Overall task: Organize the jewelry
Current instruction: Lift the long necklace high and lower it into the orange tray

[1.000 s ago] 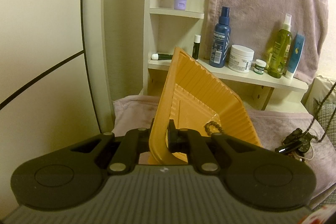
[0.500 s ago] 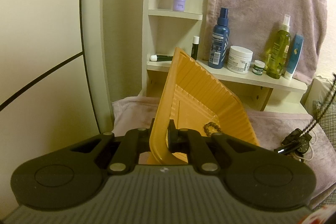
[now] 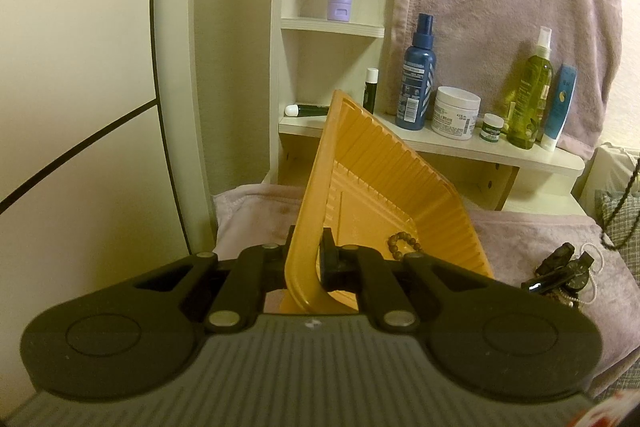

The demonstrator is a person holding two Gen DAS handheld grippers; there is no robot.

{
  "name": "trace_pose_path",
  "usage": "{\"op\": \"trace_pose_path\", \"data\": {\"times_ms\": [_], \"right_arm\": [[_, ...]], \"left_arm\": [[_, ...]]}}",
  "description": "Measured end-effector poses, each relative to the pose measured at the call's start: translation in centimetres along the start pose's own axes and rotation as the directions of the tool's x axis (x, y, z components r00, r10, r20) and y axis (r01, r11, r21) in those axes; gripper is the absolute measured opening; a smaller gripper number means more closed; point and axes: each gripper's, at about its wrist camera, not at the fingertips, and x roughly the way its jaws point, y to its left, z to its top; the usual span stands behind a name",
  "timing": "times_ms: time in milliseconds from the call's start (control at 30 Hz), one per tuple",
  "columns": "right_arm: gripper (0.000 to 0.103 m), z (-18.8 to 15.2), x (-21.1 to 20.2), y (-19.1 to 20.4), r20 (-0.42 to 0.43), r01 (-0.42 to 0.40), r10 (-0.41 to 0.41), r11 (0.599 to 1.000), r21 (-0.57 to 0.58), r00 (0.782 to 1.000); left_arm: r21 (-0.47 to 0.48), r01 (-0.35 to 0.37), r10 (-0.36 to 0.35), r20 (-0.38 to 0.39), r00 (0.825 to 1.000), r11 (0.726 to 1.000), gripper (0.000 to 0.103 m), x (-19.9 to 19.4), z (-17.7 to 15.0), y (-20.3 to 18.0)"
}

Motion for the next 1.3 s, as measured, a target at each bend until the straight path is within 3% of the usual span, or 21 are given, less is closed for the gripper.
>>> {"op": "trace_pose_path", "data": {"times_ms": [267,467,633,733,867,967,1067,1167,1300], "right_arm": [[0.006,2.7,1.6,1.6,0.041,-0.107,0.106,0.994,0.018,0.994],[0.006,4.6,3.9,3.5,0.058,-0.232,0.230,0.972,0.033,0.971],[0.006,5.5,6.1,6.2,0.037,-0.355,0.355,0.935,-0.011,0.934],[0.006,5.3,7.6,7.6,0.001,-0.441,0.442,0.896,-0.044,0.897],[0.006,3.8,9.2,9.9,-0.073,-0.569,0.565,0.803,-0.178,0.822],[0.006,2.2,9.8,12.3,-0.154,-0.654,0.644,0.686,-0.318,0.750],[0.006,0.3,10.3,14.6,-0.238,-0.701,0.674,0.580,-0.416,0.699],[0.006,-2.0,9.8,16.6,-0.304,-0.715,0.681,0.467,-0.520,0.666],[0.006,-4.6,9.1,18.6,-0.344,-0.660,0.663,0.307,-0.685,0.665]], "left_arm": [[0.006,0.006,-0.006,-0.005,1.000,1.000,0.007,0.1,0.0,0.2],[0.013,0.015,-0.015,-0.008,1.000,1.000,0.007,0.3,0.1,0.4],[0.015,0.022,-0.021,-0.010,1.000,1.000,0.007,0.5,0.1,0.7],[0.020,0.025,-0.025,-0.012,1.000,0.999,0.007,0.5,0.1,0.7],[0.021,0.030,-0.029,-0.015,0.999,0.999,0.007,0.6,0.0,0.9],[0.021,0.031,-0.030,-0.016,0.999,0.999,0.007,0.7,0.1,1.1],[0.022,0.032,-0.032,-0.018,0.999,0.999,0.007,0.8,0.1,1.2],[0.021,0.034,-0.033,-0.020,0.999,0.999,0.007,0.8,0.0,1.3],[0.021,0.037,-0.037,-0.021,0.999,0.999,0.007,0.9,0.1,1.4]]}}
